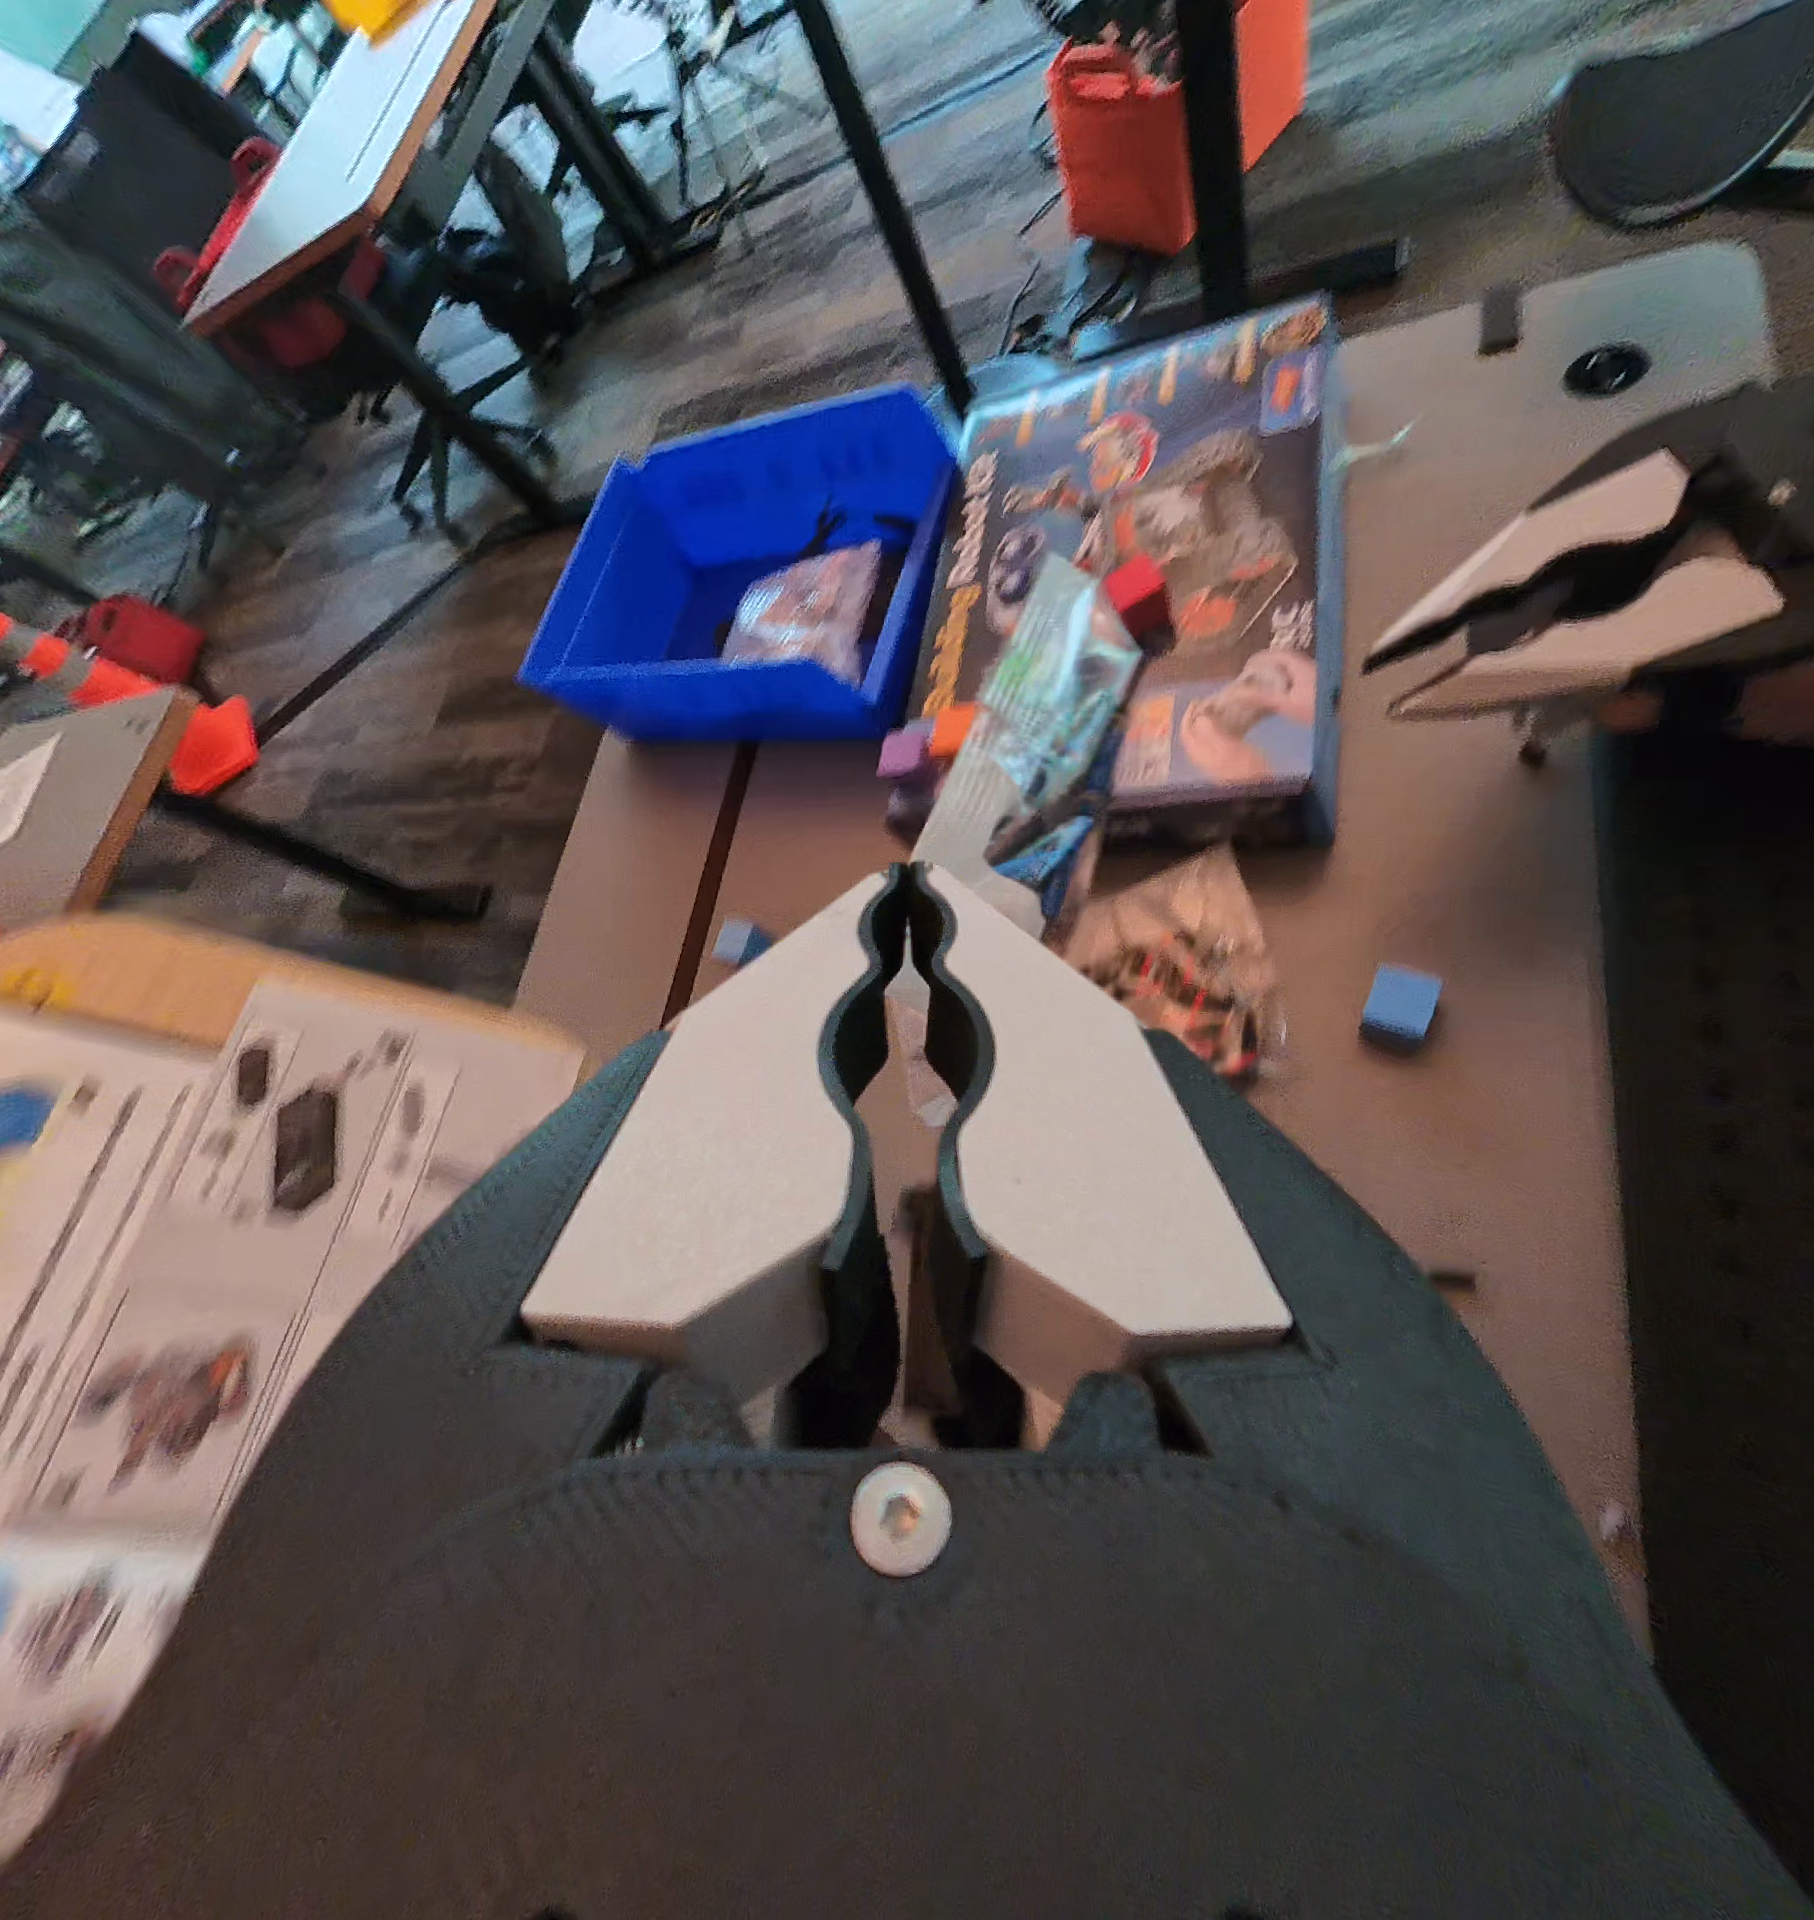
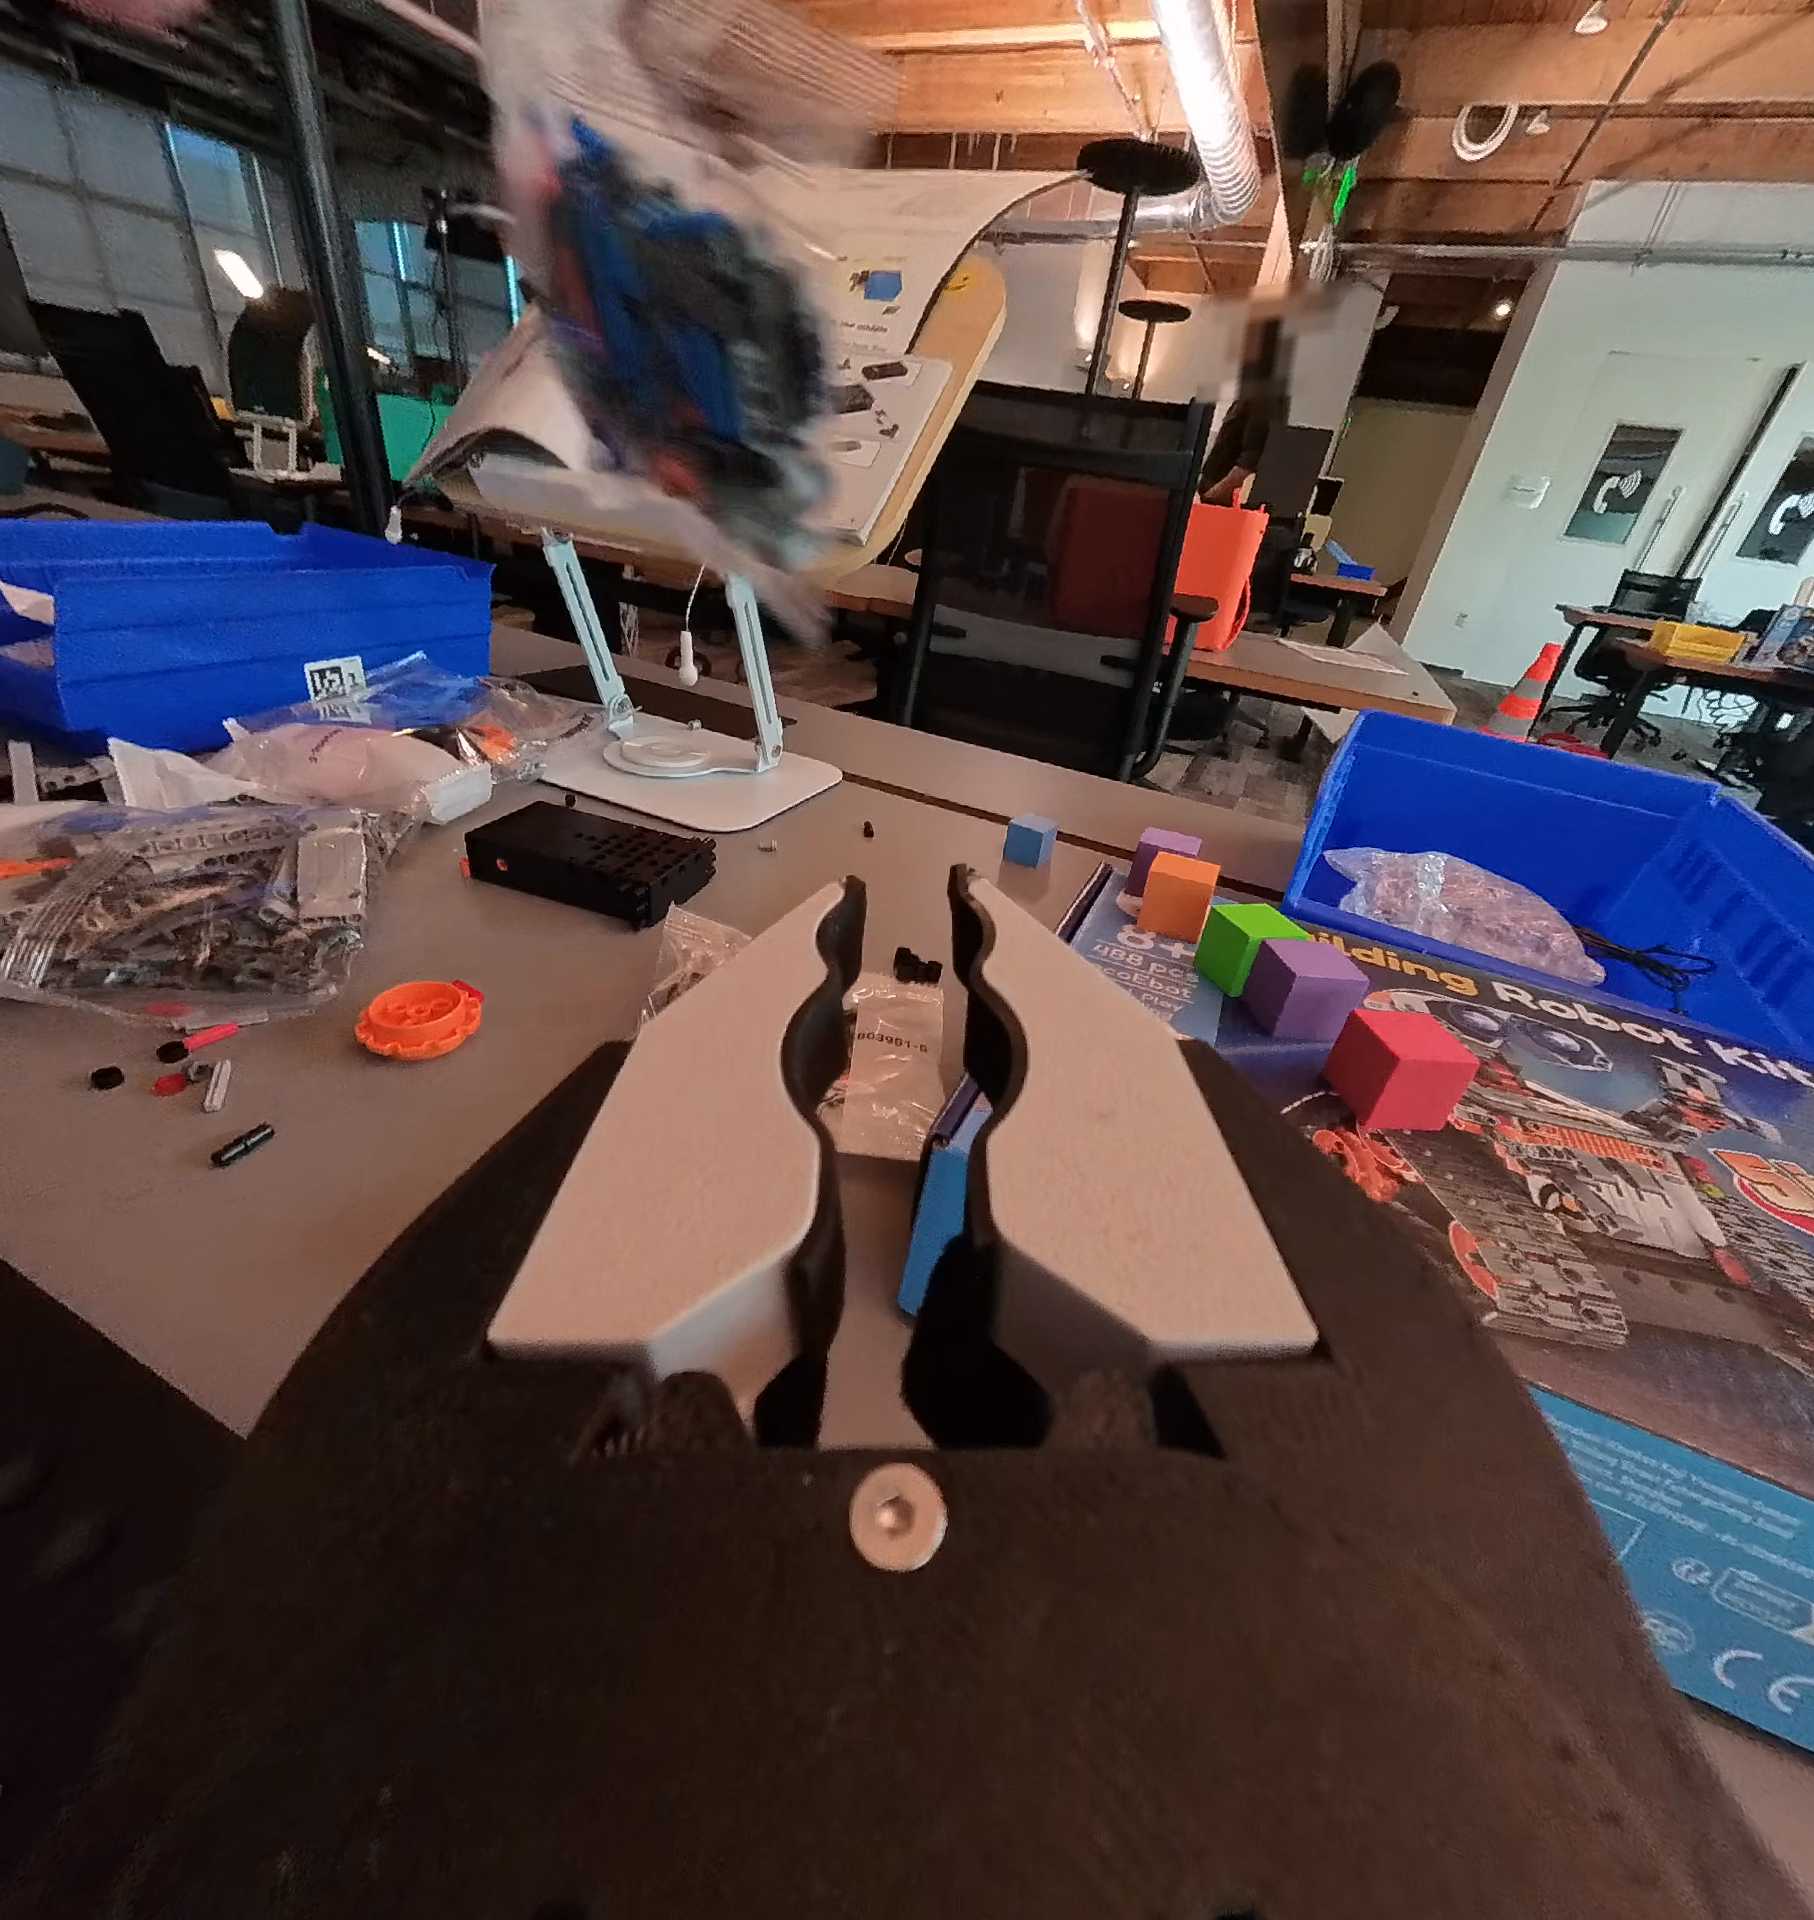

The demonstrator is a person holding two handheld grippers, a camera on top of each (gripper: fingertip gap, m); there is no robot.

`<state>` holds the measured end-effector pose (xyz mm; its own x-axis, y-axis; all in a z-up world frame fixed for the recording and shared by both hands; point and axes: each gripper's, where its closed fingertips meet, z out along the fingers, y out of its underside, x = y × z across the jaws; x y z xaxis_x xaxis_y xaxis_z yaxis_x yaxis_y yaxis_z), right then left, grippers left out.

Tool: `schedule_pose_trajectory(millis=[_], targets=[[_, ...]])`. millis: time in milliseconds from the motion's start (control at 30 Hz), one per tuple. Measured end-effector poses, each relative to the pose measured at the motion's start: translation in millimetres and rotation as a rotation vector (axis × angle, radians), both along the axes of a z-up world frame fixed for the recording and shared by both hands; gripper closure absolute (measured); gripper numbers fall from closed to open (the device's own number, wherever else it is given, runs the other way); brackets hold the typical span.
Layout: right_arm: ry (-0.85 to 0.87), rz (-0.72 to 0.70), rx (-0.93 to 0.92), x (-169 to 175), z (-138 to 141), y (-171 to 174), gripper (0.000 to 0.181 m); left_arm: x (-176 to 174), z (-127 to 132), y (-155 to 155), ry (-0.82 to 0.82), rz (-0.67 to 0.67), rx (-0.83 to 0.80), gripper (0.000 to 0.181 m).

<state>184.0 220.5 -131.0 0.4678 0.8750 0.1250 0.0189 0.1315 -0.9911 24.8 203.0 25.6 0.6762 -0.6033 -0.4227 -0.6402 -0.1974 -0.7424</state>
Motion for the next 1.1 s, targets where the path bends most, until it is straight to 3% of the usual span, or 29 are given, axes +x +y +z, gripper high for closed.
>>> schedule_pose_trajectory(millis=[133,367,533,633,767,833,933,1100], targets=[[0.030,0.005,-0.011,3.6,2.9,0.0,0.167,70.1,-13.3,53.0,-0.046,-0.099,-0.008,0.181],[0.057,0.020,-0.024,6.1,5.2,0.3,0.168,168.2,-61.3,156.7,-0.044,-0.125,-0.053,0.181],[0.098,0.035,-0.049,10.2,8.1,1.9,0.168,214.6,-82.7,195.8,-0.075,-0.112,-0.010,0.181],[0.117,0.041,-0.051,12.4,10.5,1.7,0.168,228.2,-110.5,196.8,-0.006,-0.104,0.023,0.181],[0.146,0.053,-0.057,15.2,13.7,1.4,0.169,245.9,-182.1,171.8,0.116,-0.171,-0.107,0.181],[0.156,0.058,-0.064,16.3,14.5,1.9,0.168,252.6,-195.2,158.7,0.093,-0.218,-0.127,0.176],[0.171,0.054,-0.056,19.4,16.9,1.2,0.168,247.4,-180.8,139.1,-0.082,-0.245,-0.174,0.160],[0.180,0.045,-0.055,22.0,18.8,2.9,0.168,200.2,-142.7,108.1,-0.188,-0.194,-0.135,0.159]])
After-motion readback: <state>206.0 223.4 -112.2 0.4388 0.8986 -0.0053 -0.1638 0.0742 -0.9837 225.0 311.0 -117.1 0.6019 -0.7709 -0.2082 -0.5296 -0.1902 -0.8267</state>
